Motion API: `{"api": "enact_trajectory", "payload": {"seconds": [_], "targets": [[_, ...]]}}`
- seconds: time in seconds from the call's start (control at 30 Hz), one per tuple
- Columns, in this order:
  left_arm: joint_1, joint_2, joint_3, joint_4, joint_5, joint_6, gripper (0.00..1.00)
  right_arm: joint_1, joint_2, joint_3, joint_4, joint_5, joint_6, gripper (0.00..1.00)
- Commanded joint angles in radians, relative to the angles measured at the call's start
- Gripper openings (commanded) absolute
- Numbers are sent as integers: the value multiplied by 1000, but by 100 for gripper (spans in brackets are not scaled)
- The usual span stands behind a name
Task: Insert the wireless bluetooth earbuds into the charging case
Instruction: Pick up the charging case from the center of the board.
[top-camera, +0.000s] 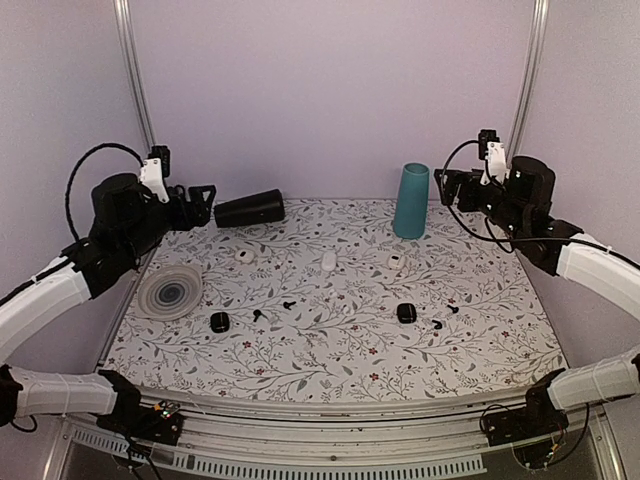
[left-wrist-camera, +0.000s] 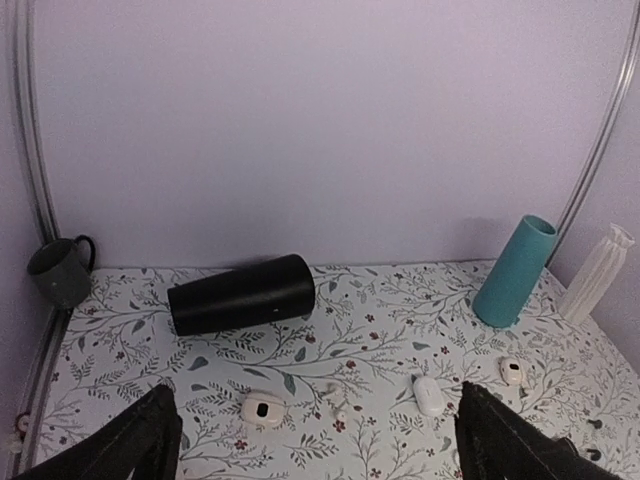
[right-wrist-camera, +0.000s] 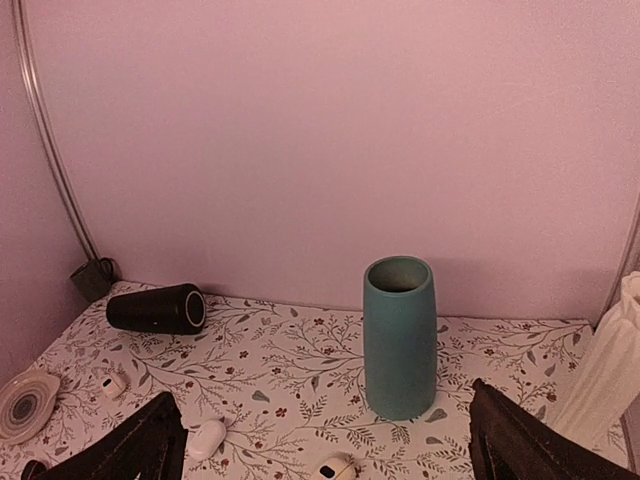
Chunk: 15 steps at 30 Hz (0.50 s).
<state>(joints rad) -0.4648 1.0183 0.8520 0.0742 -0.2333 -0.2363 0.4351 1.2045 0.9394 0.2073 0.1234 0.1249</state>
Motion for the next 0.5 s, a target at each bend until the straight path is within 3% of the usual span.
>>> {"api": "enact_trajectory", "payload": {"seconds": [0.0, 0.1, 0.2, 0.33, 0.47], "targets": [[12, -107, 14, -206, 76, -142, 96, -10, -91, 37, -246, 172, 78, 99], [19, -192, -29, -202, 87, -195, 96, -22, -163, -26, -238, 178, 164, 99], [20, -205, -44, -174, 176, -209, 96, -28, -172, -47, -284, 72, 192, 99], [-9, -41, 66, -313, 252, -255, 96, -16, -127, -41, -393, -60, 227, 99], [-125, 81, 8, -216, 220, -303, 96, 20, -83, -82, -450, -134, 297, 99]]}}
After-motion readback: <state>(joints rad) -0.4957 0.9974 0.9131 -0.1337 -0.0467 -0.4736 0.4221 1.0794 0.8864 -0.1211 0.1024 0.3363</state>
